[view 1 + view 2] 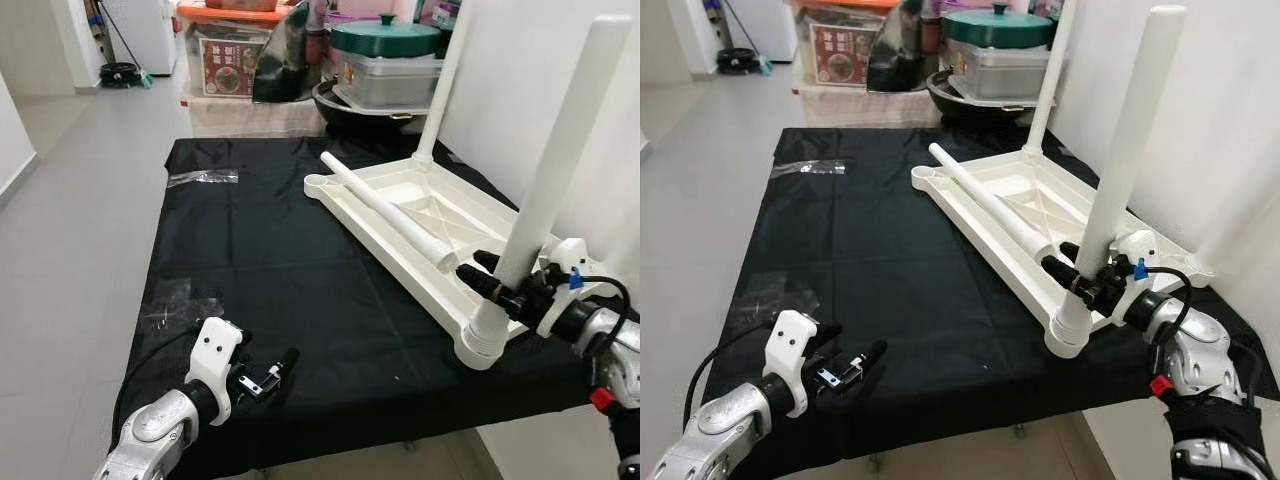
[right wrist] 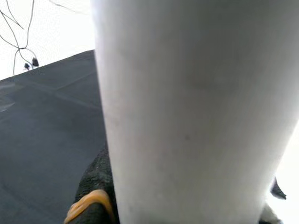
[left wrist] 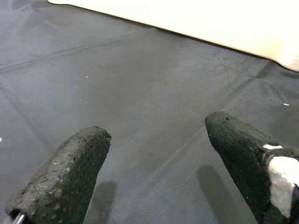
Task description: Building children table
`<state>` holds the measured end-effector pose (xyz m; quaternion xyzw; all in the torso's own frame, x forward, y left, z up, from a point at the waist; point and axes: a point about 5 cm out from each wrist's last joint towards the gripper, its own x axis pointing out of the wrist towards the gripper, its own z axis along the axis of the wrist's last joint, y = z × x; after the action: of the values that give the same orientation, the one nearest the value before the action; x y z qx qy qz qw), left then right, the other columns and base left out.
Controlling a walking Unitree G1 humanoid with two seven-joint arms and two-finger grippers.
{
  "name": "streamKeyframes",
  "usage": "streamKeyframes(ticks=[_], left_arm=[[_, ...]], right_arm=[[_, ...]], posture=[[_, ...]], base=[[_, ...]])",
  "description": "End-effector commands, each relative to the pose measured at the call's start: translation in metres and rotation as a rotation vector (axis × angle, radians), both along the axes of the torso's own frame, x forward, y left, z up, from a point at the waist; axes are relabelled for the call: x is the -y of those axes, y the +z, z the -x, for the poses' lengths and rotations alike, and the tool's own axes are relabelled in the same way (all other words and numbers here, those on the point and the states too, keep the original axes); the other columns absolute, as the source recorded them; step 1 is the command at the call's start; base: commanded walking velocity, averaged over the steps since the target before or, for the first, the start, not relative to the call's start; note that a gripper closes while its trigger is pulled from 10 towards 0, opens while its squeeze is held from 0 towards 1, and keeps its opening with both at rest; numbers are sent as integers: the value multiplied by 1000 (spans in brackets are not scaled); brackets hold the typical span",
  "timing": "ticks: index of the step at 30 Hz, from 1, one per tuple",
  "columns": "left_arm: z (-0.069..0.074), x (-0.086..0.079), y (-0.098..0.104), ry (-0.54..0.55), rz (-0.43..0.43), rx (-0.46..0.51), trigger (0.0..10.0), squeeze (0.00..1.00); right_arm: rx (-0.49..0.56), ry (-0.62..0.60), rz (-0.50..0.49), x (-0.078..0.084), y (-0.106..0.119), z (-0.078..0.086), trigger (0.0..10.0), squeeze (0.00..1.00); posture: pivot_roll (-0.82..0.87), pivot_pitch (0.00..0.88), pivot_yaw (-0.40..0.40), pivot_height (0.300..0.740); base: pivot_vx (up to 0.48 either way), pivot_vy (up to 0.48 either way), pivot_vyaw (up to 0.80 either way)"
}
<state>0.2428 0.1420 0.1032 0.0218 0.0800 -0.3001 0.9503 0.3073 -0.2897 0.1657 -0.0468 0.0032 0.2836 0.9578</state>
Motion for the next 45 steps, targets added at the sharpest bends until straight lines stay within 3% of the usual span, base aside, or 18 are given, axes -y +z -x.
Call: streamKeyframes(ticks=[1, 4, 12, 19, 25, 28, 31, 32, 37, 45], left_arm=[[1, -1, -3, -2, -14, -14, 10000, 0], [0, 0, -3, -3, -12, -14, 10000, 0], [0, -1, -4, -3, -18, -15, 10000, 0], [-1, 3, -4, -4, -11, -17, 10000, 0], [-1, 4, -5, -4, -10, -18, 10000, 0], [0, 3, -6, 1, -11, -21, 10000, 0], [1, 3, -6, 3, -12, -22, 10000, 0], [1, 2, -7, 7, -12, -24, 10000, 0], [1, 3, -7, 8, -12, -25, 10000, 0], [1, 2, -7, 8, -16, -28, 10000, 0]], right_arm=[[-67, -8, -30, -14, -25, 4, 10000, 0], [-46, -59, -92, -29, -34, 4, 10000, 0], [-91, -178, -187, -45, -54, 11, 10000, 0], [-186, -201, -113, -67, -70, 13, 10000, 0], [-279, -301, -61, -66, -80, 9, 10000, 0], [-337, -458, -67, -60, -87, 6, 10000, 0], [-334, -532, -57, -59, -88, 5, 10000, 0], [-309, -617, -62, -62, -85, 5, 10000, 0], [-293, -648, -75, -65, -82, 5, 10000, 0], [-282, -813, -171, -82, -70, 8, 10000, 0]], posture=[[38, 0, -70, 740], [37, 0, -68, 740], [34, 0, -70, 740], [27, 0, -75, 740], [29, 0, -83, 740], [31, 0, -88, 740], [32, 0, -92, 740], [32, 0, -92, 740], [32, 0, -92, 740], [30, 0, -91, 740]], base=[[0, 0, 0], [0, 0, 0], [0, 0, 0], [0, 0, 0], [0, 0, 0], [0, 0, 0], [0, 0, 0], [0, 0, 0], [0, 0, 0], [0, 0, 0]])
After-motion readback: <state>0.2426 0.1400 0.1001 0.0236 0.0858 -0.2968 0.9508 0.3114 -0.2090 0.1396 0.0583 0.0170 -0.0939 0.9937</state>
